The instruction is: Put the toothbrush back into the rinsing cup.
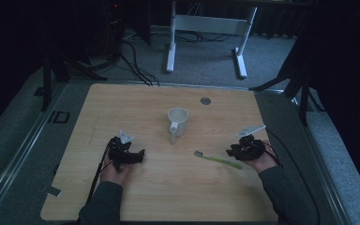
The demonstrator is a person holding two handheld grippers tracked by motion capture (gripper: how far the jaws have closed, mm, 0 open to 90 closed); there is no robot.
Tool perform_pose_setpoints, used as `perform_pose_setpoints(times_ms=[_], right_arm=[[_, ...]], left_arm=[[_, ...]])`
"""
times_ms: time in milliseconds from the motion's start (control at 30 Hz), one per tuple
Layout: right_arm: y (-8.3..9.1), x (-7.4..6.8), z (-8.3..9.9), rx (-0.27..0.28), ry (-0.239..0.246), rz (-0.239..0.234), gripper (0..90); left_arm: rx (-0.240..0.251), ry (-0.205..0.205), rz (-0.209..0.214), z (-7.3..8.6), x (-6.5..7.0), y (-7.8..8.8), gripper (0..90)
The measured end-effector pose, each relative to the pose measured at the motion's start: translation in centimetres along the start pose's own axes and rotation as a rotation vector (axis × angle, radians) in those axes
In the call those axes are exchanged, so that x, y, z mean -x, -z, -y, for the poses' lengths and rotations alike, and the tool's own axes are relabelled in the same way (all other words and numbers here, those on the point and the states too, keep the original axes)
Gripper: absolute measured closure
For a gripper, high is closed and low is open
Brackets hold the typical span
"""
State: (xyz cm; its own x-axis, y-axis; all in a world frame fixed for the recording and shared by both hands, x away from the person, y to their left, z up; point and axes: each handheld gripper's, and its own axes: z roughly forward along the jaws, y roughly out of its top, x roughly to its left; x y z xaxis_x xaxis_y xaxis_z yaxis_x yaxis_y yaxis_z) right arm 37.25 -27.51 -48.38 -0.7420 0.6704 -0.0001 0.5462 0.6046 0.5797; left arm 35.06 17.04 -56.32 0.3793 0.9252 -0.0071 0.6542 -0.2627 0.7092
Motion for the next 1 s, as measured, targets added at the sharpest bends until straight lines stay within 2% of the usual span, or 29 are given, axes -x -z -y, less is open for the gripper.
perform_pose_setpoints(times_ms=[1000], right_arm=[[-1.1,-0.8,-1.4,-0.095,0.080,-0.065,66.4]], left_arm=[[0.000,0.000,0.000,0.0,0.0,0.0,14.2]])
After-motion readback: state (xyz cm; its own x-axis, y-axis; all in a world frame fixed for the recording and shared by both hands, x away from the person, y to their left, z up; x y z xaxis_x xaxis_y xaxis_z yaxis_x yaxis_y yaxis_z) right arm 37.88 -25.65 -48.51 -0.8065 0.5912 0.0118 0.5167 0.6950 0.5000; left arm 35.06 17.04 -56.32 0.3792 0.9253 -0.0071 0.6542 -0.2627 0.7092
